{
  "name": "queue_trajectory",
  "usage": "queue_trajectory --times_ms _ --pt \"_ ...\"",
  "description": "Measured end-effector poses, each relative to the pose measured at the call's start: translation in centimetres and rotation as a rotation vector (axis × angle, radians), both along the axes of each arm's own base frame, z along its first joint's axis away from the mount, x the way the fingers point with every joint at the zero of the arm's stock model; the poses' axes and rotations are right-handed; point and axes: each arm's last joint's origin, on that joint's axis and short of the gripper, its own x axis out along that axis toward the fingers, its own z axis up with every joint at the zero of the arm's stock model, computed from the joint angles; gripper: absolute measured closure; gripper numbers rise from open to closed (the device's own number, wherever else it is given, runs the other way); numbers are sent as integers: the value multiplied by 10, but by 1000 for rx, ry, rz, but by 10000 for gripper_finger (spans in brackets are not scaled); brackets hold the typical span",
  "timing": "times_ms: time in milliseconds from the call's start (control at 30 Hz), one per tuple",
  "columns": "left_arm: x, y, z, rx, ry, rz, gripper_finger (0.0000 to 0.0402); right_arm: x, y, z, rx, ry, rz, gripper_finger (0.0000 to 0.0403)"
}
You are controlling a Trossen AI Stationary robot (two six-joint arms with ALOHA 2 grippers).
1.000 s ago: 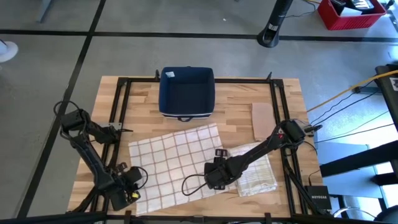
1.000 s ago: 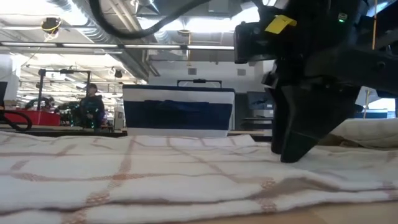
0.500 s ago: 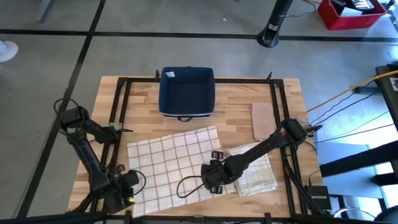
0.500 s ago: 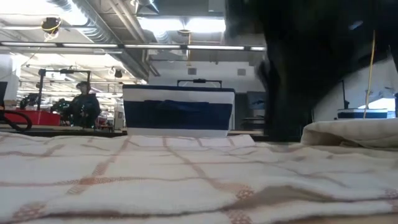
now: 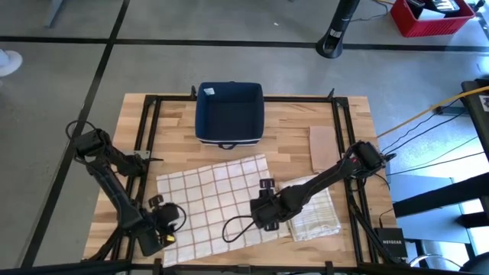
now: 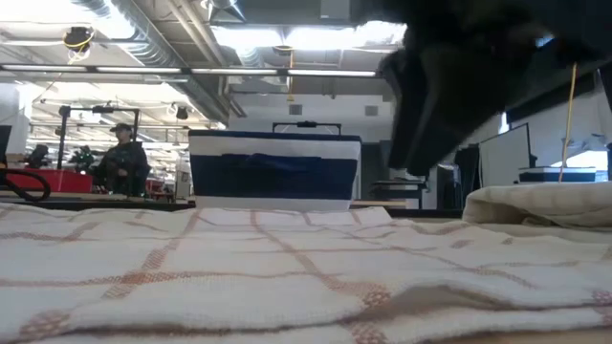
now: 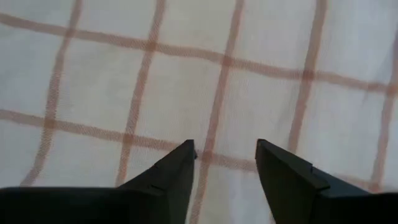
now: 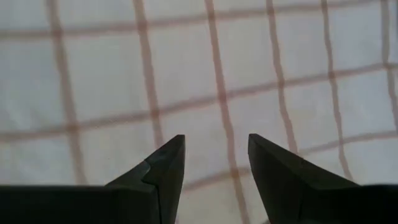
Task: Fold towel
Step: Fold the white with brown pattern towel on the table
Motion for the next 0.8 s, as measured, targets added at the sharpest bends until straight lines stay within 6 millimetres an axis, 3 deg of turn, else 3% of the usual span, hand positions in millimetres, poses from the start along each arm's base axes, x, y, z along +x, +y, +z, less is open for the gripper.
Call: queue_trajectory --times_ms 267,500,667,800 --pt "10 6 -3 -64 157 -95 174 -12 -9 -21 -21 98 29 223" --pt "10 8 -3 -80 208 -105 169 -5 -28 -22 65 182 93 223" --pt "5 15 -3 -22 255 -53 169 -1 -50 -23 135 254 55 223" --pt "4 17 -3 3 268 -64 169 -2 -56 -18 203 279 51 223"
